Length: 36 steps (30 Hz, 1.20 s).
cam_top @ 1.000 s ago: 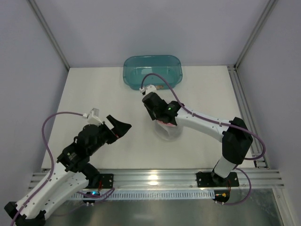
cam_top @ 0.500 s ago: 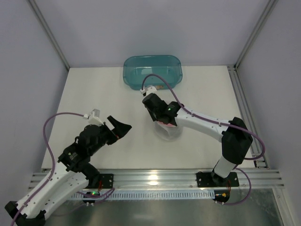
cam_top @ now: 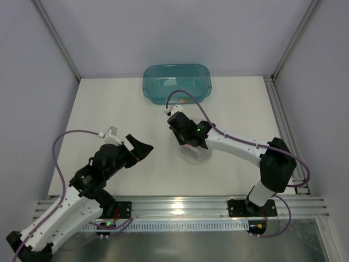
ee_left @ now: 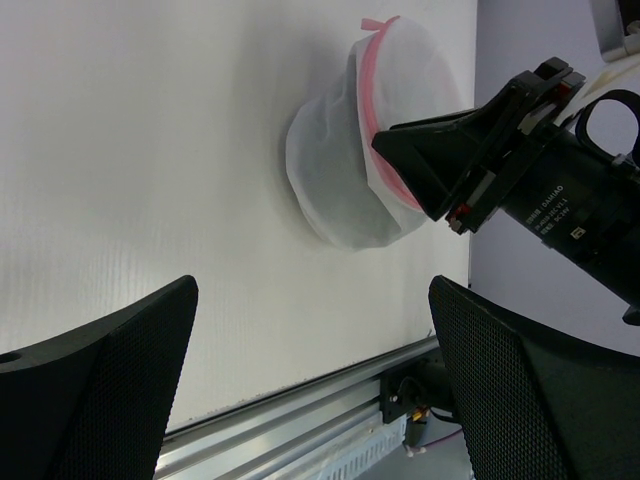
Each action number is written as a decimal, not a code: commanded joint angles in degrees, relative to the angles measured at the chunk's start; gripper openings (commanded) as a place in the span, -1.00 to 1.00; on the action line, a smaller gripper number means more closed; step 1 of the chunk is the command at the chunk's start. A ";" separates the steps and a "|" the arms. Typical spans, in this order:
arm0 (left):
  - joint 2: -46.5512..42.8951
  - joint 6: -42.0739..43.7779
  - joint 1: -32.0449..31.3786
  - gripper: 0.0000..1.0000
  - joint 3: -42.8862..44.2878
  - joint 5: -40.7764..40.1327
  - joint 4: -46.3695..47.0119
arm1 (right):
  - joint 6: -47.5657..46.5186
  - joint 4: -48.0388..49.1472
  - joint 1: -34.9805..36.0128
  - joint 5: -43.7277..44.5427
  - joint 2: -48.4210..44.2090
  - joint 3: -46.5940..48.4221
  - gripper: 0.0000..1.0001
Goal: Unzip the laundry bag and remove the bra
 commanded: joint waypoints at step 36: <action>53.49 8.02 0.23 0.95 22.85 21.39 36.92 | 9.55 2.64 3.01 11.57 -36.99 -20.21 -0.93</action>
